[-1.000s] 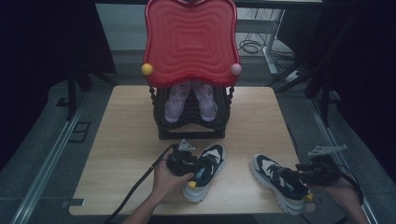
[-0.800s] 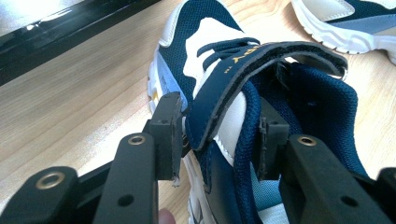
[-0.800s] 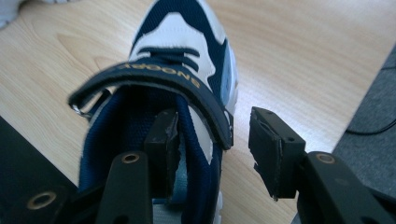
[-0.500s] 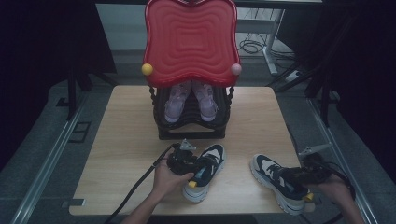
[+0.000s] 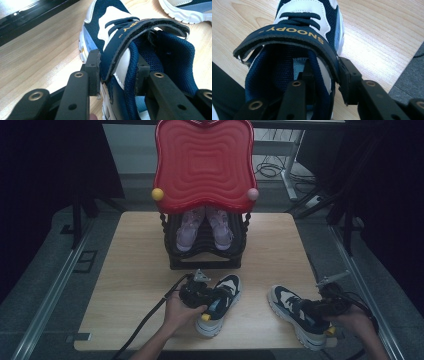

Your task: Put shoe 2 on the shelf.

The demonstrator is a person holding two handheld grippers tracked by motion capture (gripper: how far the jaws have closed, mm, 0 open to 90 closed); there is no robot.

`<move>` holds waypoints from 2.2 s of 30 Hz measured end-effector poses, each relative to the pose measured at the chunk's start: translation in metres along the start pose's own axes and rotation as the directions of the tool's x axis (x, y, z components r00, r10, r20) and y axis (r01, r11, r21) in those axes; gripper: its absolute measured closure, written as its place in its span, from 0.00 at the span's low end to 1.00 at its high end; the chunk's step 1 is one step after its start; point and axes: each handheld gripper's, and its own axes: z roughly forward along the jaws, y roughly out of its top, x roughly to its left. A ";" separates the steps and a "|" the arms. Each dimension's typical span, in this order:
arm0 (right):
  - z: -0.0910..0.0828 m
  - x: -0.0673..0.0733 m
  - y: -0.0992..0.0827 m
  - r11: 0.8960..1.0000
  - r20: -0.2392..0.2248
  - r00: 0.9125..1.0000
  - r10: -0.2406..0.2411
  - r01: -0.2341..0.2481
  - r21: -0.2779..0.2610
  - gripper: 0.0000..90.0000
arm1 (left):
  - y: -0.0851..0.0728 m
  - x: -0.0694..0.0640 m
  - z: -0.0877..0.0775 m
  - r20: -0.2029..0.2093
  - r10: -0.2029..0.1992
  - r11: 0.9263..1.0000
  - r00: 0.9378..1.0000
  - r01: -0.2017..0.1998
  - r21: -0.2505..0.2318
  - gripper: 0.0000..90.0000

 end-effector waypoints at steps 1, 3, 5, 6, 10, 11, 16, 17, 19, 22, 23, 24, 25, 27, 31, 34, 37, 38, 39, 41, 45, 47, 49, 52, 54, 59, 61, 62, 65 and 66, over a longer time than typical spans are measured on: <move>0.000 0.000 0.000 1.000 0.002 1.000 -0.001 0.001 0.002 0.81 | 0.000 0.000 0.000 -0.003 0.001 1.000 1.000 -0.001 -0.003 0.74; 0.000 0.000 0.001 1.000 0.007 1.000 0.009 -0.009 0.004 0.83 | 0.000 -0.001 0.000 -0.008 0.002 1.000 1.000 -0.002 -0.009 0.76; 0.000 0.000 0.000 1.000 0.015 1.000 0.016 -0.016 0.002 0.84 | 0.000 -0.001 0.000 -0.011 0.003 1.000 1.000 -0.003 -0.013 0.77; 0.000 0.000 0.000 1.000 0.017 1.000 0.019 -0.019 0.000 0.85 | 0.000 -0.001 0.000 -0.011 0.004 1.000 1.000 -0.004 -0.014 0.77; -0.001 -0.001 -0.002 0.999 0.015 0.999 0.030 -0.029 -0.019 0.86 | 0.000 -0.001 0.000 -0.011 0.004 1.000 1.000 -0.004 -0.019 0.78; -0.001 -0.002 -0.003 0.999 0.015 1.000 0.027 -0.026 -0.022 0.86 | 0.000 -0.002 0.000 -0.012 0.001 1.000 1.000 -0.001 -0.020 0.79; -0.004 -0.004 -0.006 0.998 0.015 0.999 0.045 -0.044 -0.050 0.86 | 0.000 -0.001 -0.006 -0.004 0.000 0.999 1.000 0.000 -0.035 0.79; -0.004 -0.005 -0.006 0.997 0.012 0.999 0.048 -0.047 -0.058 0.86 | 0.000 -0.001 -0.007 -0.004 0.001 0.999 1.000 -0.001 -0.039 0.79; -0.005 -0.005 -0.007 0.996 0.010 0.999 0.048 -0.047 -0.070 0.86 | 0.001 0.001 -0.012 -0.007 -0.001 0.999 1.000 0.001 -0.046 0.79; -0.008 -0.004 -0.006 0.995 0.006 0.999 0.048 -0.047 -0.091 0.86 | 0.000 0.003 -0.019 -0.006 -0.003 0.998 1.000 0.003 -0.060 0.79; -0.009 -0.003 -0.005 0.994 0.003 0.999 0.047 -0.046 -0.098 0.86 | 0.000 0.004 -0.022 -0.003 -0.007 0.998 1.000 0.006 -0.066 0.79; -0.009 -0.003 -0.004 0.994 0.003 0.999 0.042 -0.041 -0.106 0.86 | -0.001 0.005 -0.025 0.001 -0.009 0.997 1.000 0.009 -0.072 0.79; -0.010 -0.002 -0.003 0.993 -0.002 0.999 0.040 -0.040 -0.111 0.86 | -0.002 0.006 -0.028 0.005 -0.012 0.997 1.000 0.013 -0.077 0.79; -0.011 -0.001 -0.001 0.991 -0.008 0.999 0.036 -0.037 -0.125 0.86 | -0.003 0.008 -0.032 0.010 -0.019 0.996 1.000 0.019 -0.086 0.79; -0.013 0.001 0.003 0.988 -0.018 0.999 0.031 -0.034 -0.152 0.86 | -0.008 0.013 -0.042 0.014 -0.035 0.994 0.999 0.036 -0.103 0.79; -0.013 0.003 0.007 0.985 -0.023 0.999 0.027 -0.030 -0.170 0.86 | -0.011 0.018 -0.049 0.017 -0.045 0.992 0.999 0.047 -0.116 0.79; -0.012 0.004 0.011 0.982 -0.036 0.999 0.022 -0.028 -0.188 0.86 | -0.016 0.023 -0.057 0.021 -0.060 0.990 0.998 0.062 -0.126 0.79; -0.012 0.005 0.012 0.981 -0.038 0.999 0.020 -0.027 -0.191 0.86 | -0.018 0.025 -0.060 0.021 -0.066 0.989 0.998 0.068 -0.131 0.79; -0.011 0.005 0.013 0.980 -0.041 0.999 0.019 -0.027 -0.197 0.86 | -0.019 0.026 -0.063 0.020 -0.070 0.988 0.997 0.072 -0.134 0.79; -0.011 0.006 0.016 0.978 -0.044 0.999 0.016 -0.024 -0.209 0.86 | -0.023 0.030 -0.069 0.015 -0.081 0.986 0.997 0.082 -0.143 0.79; -0.010 0.006 0.022 0.969 -0.065 0.998 0.020 -0.035 -0.243 0.86 | -0.031 0.037 -0.080 0.012 -0.099 0.982 0.995 0.100 -0.159 0.79; -0.010 0.006 0.022 0.968 -0.066 0.998 0.020 -0.036 -0.248 0.86 | -0.034 0.040 -0.085 0.011 -0.108 0.980 0.994 0.108 -0.166 0.79; -0.008 0.006 0.025 0.964 -0.070 0.997 0.024 -0.042 -0.262 0.86 | -0.037 0.042 -0.090 0.006 -0.114 0.978 0.993 0.114 -0.172 0.79; -0.007 0.006 0.028 0.960 -0.079 0.996 0.033 -0.054 -0.276 0.86 | -0.043 0.047 -0.096 -0.002 -0.127 0.975 0.992 0.124 -0.184 0.79; -0.006 0.007 0.030 0.960 -0.082 0.996 0.033 -0.054 -0.276 0.86 | -0.046 0.051 -0.101 -0.008 -0.138 0.972 0.990 0.134 -0.192 0.79; -0.003 0.007 0.035 0.959 -0.083 0.996 0.033 -0.055 -0.278 0.86 | -0.054 0.058 -0.110 -0.022 -0.162 0.966 0.987 0.154 -0.209 0.79; -0.002 0.007 0.036 0.957 -0.086 0.996 0.037 -0.060 -0.284 0.86 | -0.058 0.061 -0.114 -0.024 -0.171 0.963 0.985 0.162 -0.217 0.79; -0.002 0.007 0.036 0.955 -0.091 0.995 0.042 -0.067 -0.289 0.86 | -0.060 0.063 -0.116 -0.027 -0.177 0.961 0.984 0.166 -0.221 0.79; 0.000 0.007 0.037 0.951 -0.096 0.994 0.058 -0.084 -0.298 0.86 | -0.065 0.067 -0.122 -0.033 -0.191 0.955 0.981 0.178 -0.237 0.79; 0.000 0.006 0.037 0.950 -0.095 0.993 0.063 -0.089 -0.298 0.86 | -0.067 0.068 -0.124 -0.033 -0.196 0.953 0.980 0.182 -0.240 0.79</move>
